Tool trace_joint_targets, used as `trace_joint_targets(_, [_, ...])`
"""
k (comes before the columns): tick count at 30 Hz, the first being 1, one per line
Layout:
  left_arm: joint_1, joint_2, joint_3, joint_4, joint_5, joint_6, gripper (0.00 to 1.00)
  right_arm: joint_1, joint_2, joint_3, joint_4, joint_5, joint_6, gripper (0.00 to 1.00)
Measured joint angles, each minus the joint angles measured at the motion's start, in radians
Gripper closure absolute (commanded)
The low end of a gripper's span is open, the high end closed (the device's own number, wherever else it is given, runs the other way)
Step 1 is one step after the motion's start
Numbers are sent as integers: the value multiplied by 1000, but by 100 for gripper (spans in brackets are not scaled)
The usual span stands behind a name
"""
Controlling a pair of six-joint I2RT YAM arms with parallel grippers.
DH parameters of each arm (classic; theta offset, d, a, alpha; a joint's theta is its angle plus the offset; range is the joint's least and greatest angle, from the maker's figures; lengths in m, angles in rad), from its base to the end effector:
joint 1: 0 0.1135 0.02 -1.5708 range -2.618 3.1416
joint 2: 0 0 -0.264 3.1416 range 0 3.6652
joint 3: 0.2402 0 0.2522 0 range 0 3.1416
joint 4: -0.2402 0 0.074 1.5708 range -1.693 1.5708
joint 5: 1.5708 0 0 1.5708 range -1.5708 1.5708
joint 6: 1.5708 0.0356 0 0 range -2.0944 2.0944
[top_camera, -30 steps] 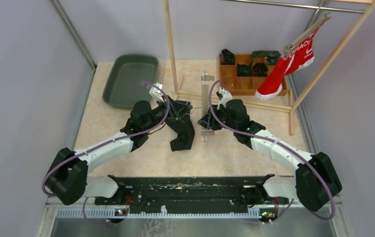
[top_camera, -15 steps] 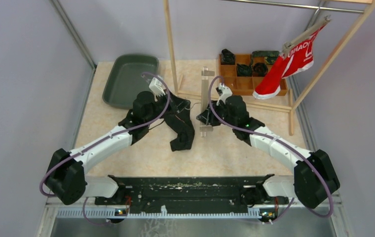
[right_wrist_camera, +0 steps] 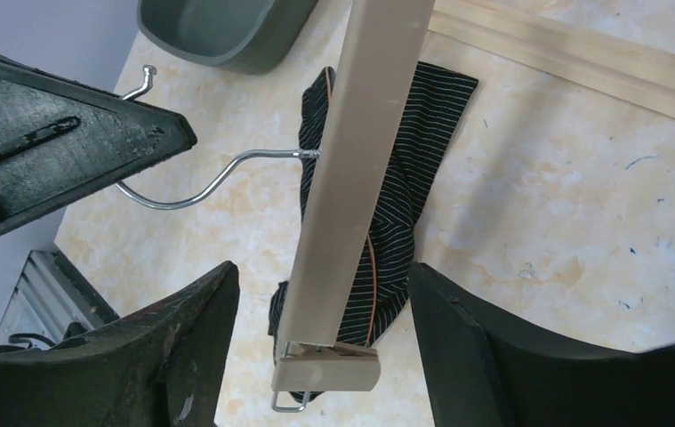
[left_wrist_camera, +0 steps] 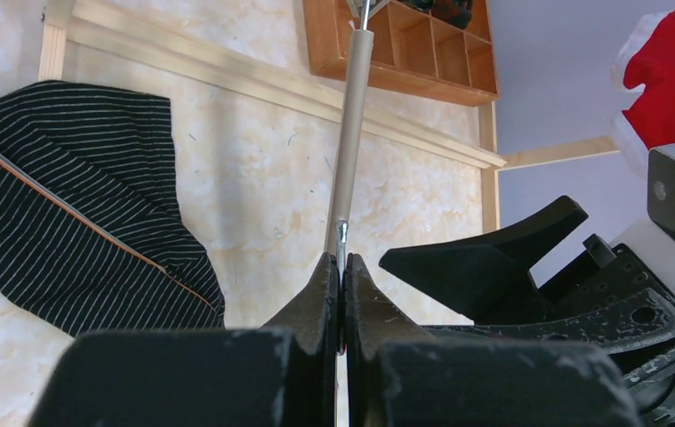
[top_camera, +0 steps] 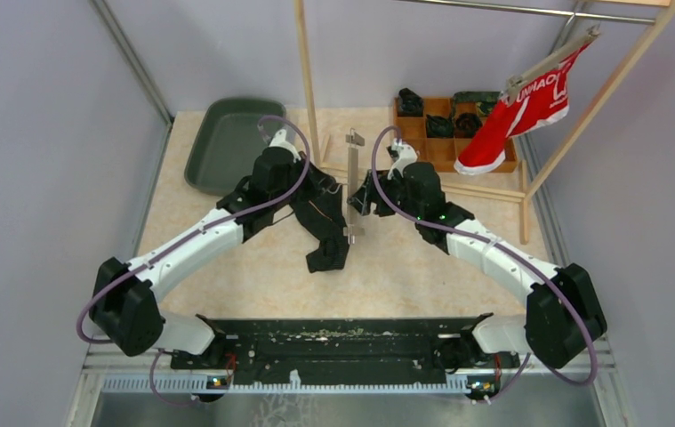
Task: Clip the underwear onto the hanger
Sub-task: Adjust the hanger at the center of the board.
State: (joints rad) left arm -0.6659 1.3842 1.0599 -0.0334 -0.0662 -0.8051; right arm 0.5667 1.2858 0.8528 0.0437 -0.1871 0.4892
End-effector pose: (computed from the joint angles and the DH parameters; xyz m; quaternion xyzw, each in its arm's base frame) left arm 0.2570 -0.1989 0.3134 -0.0759 0.8179 -0.3621 0.4407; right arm 0.2446 0.1635 0.2772 -0.0840 0.8243 0.3464 0.4400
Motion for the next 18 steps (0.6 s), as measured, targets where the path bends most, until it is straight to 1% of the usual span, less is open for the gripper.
trace_joint_targets(5, [-6,15,51,-76,-35,-21,100,0,0,2,-20,28,-2,31])
trace_joint_targets(8, [-16,32,105,-130,-72,-46,100,9,2,27,-65,64,-13,32])
trace_joint_targets(14, [-43,107,266,-265,-163,-117,100,90,2,95,-145,182,-35,34])
trace_joint_targets(18, [-52,154,341,-343,-212,-162,100,124,2,109,-189,256,-43,35])
